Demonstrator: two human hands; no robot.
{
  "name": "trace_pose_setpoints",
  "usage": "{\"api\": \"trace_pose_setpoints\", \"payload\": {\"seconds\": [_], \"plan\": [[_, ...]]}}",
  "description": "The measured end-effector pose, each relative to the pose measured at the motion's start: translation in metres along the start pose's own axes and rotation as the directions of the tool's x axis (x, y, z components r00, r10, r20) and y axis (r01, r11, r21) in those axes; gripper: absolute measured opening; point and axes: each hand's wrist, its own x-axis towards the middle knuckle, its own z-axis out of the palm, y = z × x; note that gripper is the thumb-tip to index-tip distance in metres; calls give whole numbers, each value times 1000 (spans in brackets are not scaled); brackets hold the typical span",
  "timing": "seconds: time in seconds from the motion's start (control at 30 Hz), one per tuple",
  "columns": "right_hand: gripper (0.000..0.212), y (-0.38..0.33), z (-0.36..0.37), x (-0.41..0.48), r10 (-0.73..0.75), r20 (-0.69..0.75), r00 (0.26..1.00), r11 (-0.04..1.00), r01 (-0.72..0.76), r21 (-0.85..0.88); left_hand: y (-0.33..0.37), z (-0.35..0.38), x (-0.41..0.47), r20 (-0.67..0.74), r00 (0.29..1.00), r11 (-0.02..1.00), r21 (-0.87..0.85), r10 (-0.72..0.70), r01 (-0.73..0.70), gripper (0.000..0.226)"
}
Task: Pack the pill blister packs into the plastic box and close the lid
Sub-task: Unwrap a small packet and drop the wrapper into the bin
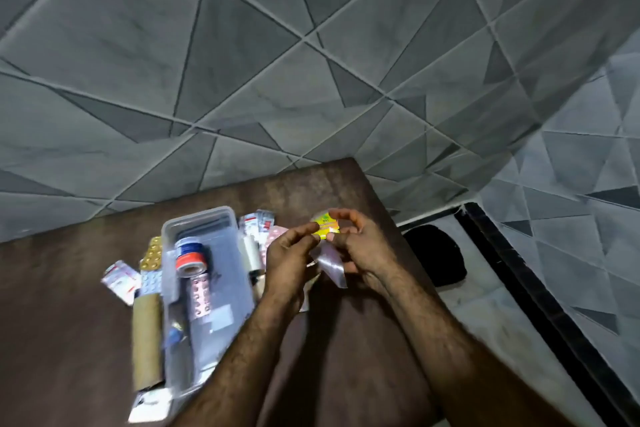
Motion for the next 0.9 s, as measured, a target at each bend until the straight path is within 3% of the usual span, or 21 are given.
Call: {"api": "trace_pose_setpoints", "payload": {"seconds": [0.13,0.57,0.77,0.9], "plan": [[32,5,-79,14,-66,-101,993,995,72,63,-28,81,11,0,1000,1000,29,2,-2,27],[33,58,-363,116,18,-425,905,995,27,101,-167,344,110,110,988,919,390,-111,60,29],[35,111,-441,190,70,-489,870,997,-41,68,-252,404,194,67,987,830,551,-147,86,35],[22,161,-479,251,134,-523,842,991,-110,76,-309,425,253,24,976,821,545,-215,168,21]]}}
